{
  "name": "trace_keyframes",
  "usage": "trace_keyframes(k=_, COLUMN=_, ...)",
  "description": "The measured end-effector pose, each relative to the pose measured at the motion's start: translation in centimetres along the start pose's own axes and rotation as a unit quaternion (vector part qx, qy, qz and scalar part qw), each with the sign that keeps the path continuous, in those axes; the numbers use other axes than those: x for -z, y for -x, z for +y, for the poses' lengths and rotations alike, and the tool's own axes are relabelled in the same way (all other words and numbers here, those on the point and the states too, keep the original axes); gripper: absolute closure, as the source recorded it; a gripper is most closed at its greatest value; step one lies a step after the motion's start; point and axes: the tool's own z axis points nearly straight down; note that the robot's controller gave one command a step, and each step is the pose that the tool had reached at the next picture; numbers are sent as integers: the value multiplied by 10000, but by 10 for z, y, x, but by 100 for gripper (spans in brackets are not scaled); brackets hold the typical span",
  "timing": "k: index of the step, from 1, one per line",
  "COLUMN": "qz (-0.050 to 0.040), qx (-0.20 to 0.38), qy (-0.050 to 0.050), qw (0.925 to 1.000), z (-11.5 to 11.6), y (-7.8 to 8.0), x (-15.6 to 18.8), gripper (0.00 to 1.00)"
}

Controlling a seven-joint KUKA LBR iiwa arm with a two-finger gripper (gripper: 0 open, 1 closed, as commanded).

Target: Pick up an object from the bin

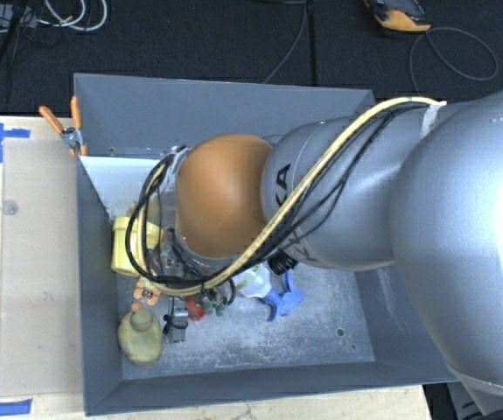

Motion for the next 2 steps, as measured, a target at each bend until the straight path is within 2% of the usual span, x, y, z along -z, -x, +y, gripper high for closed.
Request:
trace_keyframes(k=1, qz=-33, qx=-24, qy=8, qw=10000, z=-1, y=2, x=5, gripper=0)
trace_keyframes(k=2, qz=-23, qx=645, qy=19, qw=9979, z=-35, y=22, x=-7, gripper=0)
